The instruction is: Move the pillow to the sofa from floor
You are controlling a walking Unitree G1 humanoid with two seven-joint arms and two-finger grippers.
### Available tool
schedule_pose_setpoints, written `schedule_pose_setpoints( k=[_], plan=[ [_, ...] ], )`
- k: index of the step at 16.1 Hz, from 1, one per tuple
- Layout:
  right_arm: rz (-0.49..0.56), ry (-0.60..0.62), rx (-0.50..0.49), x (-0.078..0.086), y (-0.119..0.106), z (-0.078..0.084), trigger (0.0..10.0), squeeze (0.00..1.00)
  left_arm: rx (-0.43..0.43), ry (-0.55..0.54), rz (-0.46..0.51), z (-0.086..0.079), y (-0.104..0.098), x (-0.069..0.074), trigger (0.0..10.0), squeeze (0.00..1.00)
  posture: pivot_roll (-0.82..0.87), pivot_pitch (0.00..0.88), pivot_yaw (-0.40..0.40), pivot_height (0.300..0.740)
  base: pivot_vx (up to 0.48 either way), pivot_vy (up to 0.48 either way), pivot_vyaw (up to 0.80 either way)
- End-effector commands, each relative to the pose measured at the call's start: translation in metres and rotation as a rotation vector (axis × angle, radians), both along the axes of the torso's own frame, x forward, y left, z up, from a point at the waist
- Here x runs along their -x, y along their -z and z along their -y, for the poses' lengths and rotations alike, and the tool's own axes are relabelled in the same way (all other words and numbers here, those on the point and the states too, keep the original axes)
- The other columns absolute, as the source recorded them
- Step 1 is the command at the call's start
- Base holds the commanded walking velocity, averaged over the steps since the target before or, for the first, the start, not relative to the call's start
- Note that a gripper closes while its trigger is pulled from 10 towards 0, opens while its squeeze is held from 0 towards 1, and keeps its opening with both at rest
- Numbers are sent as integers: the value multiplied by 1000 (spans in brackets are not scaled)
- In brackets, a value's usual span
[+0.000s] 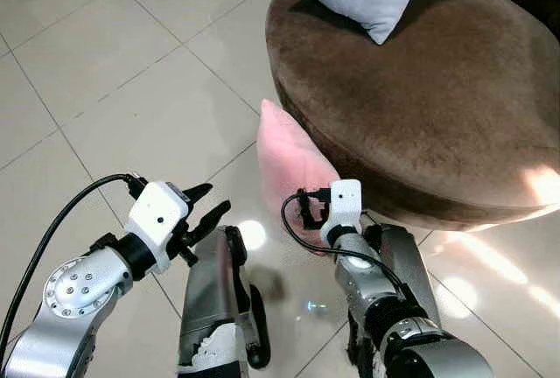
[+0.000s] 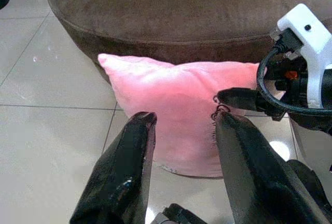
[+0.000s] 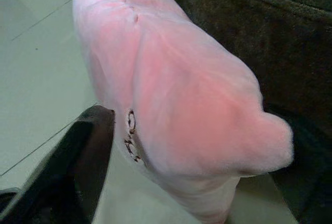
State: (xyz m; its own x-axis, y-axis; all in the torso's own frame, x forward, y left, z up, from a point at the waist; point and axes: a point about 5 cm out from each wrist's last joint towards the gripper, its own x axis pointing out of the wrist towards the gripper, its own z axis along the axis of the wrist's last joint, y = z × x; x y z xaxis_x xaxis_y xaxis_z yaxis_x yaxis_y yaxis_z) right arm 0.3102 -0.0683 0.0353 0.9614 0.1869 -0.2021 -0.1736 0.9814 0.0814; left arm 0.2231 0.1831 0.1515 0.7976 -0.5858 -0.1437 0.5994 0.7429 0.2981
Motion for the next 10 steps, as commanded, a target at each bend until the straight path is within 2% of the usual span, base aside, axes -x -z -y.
schedule_pose_setpoints(
  k=[1, 10],
  plan=[
    [-23, -8, -18, 5, 5, -6, 0, 0, -14, 1, -14, -2, 0, 4, 10000, 0, 274, 330, 140, 511, 0, 0, 0],
    [-19, 2, -56, 6, 5, -6, 0, 0, -14, 3, -21, -2, 1, 6, 10000, 0, 276, 332, 141, 511, 0, 0, 0]
  ],
)
